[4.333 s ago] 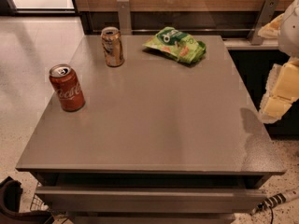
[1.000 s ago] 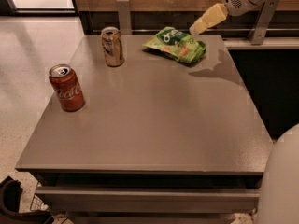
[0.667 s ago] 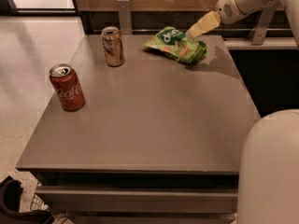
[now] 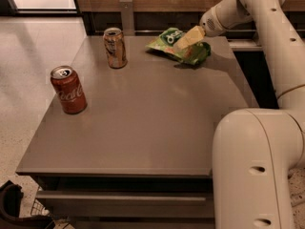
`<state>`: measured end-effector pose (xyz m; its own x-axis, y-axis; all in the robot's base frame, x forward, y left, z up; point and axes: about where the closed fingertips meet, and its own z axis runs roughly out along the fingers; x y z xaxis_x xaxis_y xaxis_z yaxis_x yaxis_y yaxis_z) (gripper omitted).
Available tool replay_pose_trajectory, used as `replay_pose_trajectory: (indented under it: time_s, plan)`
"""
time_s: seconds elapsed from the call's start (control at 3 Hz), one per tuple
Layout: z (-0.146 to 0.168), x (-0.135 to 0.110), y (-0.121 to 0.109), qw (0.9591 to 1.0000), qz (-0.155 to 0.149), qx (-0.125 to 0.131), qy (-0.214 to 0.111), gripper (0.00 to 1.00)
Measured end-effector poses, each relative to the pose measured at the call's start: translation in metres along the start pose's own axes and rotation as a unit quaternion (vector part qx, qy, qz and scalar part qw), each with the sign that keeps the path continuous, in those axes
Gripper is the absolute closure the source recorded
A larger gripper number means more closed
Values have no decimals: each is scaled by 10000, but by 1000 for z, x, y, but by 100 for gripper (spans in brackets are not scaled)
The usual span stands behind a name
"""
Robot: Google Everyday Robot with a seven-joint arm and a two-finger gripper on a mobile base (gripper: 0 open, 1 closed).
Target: Move green rice chip bag near coke can
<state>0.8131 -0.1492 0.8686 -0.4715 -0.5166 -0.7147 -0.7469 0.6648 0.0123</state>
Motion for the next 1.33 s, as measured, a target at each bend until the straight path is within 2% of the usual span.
replay_pose_trajectory:
  time_s: [0.33,1.33]
  plan:
    - [29,3,12,9994,56,-317,84,0]
    - [46,5,17,9990,62,-423,134,67]
